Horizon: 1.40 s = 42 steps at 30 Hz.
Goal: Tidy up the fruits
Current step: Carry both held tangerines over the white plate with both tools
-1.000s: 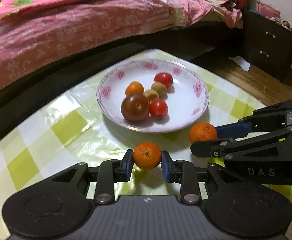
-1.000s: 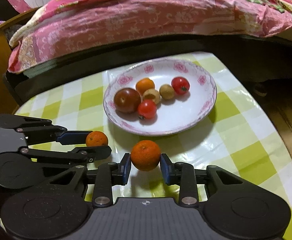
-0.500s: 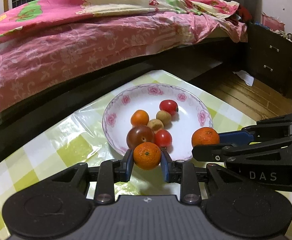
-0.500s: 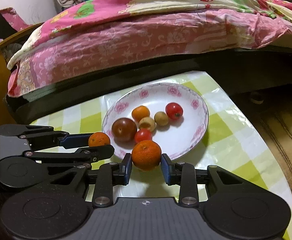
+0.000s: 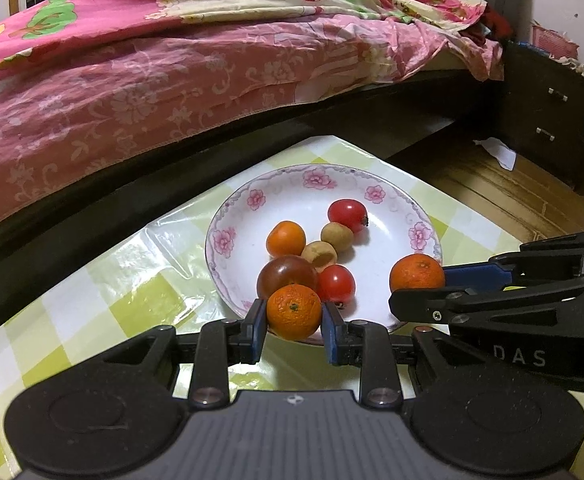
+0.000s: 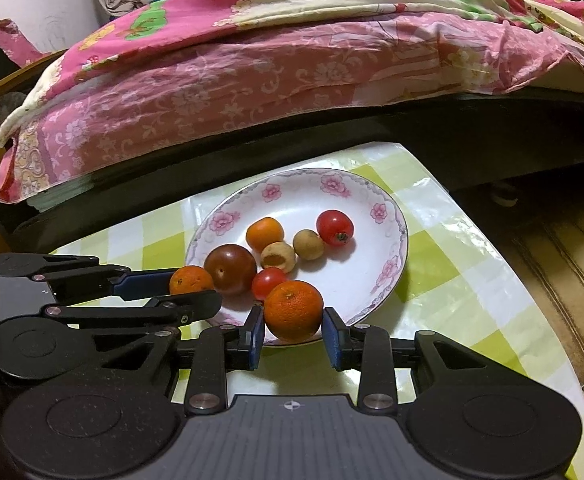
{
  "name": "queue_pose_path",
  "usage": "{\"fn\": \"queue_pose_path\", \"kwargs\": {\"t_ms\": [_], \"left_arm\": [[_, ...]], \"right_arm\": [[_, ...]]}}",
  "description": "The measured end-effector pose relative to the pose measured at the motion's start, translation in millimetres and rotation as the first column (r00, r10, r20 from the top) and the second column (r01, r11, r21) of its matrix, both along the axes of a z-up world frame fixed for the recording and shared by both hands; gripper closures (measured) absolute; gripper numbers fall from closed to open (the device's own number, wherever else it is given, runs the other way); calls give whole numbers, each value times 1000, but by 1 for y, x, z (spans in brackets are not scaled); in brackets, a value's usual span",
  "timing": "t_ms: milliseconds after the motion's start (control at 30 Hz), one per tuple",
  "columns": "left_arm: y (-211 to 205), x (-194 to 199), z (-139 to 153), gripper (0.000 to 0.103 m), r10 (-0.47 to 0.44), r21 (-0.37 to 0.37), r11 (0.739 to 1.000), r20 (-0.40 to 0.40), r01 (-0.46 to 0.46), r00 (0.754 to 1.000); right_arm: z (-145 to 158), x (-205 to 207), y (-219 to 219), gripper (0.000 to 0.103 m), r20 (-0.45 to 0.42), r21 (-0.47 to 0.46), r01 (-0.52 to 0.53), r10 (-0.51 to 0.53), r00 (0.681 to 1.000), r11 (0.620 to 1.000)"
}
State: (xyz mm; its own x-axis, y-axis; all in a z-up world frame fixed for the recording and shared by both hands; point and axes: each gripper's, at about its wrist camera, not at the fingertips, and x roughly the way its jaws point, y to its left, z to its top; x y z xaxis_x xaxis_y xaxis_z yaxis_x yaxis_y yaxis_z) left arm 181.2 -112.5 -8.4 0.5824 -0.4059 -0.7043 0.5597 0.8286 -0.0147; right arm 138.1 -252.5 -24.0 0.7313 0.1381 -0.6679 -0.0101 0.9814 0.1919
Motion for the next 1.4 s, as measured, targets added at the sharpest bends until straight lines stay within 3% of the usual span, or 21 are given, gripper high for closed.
{"fn": "queue_pose_path", "kwargs": {"t_ms": [1400], "left_arm": [[-4, 26, -11, 69, 46, -11, 999, 6, -46, 999]], "right_arm": [[-18, 35, -2, 72, -20, -56, 10, -11, 1000, 998]]}}
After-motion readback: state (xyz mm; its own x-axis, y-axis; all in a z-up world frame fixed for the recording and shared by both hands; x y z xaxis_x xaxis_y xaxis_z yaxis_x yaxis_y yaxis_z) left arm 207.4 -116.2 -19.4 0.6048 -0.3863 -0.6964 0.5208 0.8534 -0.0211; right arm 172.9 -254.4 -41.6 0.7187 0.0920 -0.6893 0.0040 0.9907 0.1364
